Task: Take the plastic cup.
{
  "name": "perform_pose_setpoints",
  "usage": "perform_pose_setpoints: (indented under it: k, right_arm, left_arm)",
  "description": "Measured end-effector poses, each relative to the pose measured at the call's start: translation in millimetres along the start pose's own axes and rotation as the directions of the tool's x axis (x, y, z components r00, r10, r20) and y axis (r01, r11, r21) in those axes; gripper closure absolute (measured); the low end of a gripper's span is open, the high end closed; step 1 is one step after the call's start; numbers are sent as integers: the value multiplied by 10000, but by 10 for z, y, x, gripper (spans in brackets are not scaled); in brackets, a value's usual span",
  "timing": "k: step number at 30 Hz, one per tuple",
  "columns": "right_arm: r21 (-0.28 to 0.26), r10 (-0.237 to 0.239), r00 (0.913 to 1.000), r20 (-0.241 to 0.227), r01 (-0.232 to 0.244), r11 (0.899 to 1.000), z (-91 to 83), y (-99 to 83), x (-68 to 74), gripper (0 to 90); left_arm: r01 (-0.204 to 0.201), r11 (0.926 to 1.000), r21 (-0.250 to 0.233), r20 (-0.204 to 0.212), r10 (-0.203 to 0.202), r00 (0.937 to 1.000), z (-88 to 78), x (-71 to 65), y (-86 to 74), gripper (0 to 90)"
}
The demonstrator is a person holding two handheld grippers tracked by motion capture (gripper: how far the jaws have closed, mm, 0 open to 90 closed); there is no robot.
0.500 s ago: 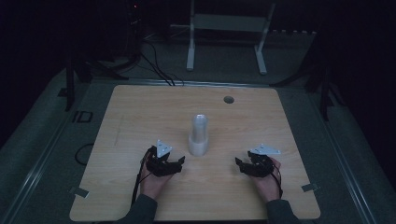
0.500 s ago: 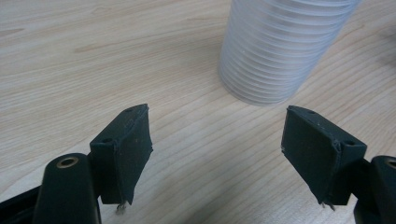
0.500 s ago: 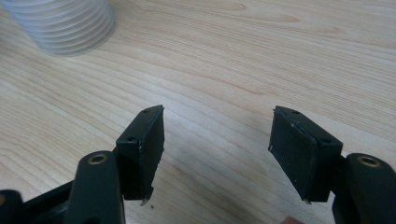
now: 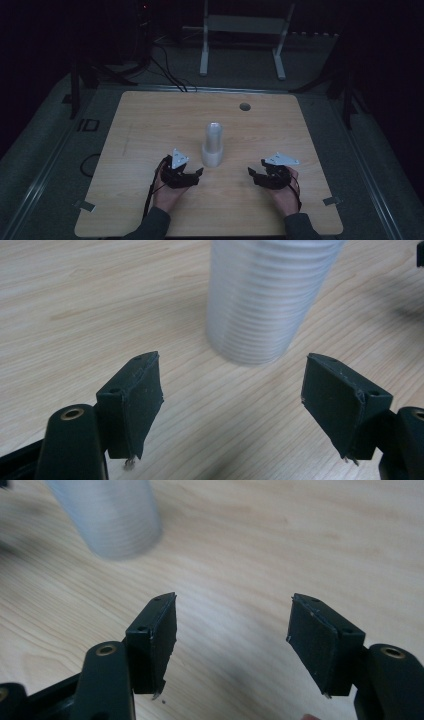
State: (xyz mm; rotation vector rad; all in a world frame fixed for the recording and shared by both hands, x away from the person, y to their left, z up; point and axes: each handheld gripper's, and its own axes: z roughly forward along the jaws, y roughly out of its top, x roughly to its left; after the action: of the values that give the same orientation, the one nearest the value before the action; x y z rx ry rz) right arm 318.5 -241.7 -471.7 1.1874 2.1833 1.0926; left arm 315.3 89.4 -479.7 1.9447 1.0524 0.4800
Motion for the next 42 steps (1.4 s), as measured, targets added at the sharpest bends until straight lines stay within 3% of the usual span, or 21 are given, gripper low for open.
perform_pose_setpoints:
  k: [5,9,14,22,32,42]
  right_arm:
    - [-329,-276,9994,-186,270,9991,-81,165,38,370]
    - [-818,-453,9976,-532,409,9958,-157,432,58,383]
    - [-1262,-570,9933,-1008,441,9910,-178,679,122,396]
    - [-1691,-1033,9840,-1452,782,9825,-99,1018,296,380]
    - [-1860,-1469,9726,-1801,1130,9760,47,1256,515,374]
    - [-1925,-1537,9658,-2089,1135,9747,154,1350,602,363]
  left_arm:
    - [-201,9998,-59,114,201,9997,9,-30,65,242]
    - [-413,9988,-266,150,417,9990,33,-65,202,241]
    - [-332,9981,-514,189,342,9992,99,-71,311,240]
    - [-253,9966,-781,223,271,9994,232,-129,345,185]
    - [-355,9916,-1247,158,377,9992,311,-175,412,174]
    - [-522,9843,-1686,62,540,9985,362,-217,429,175]
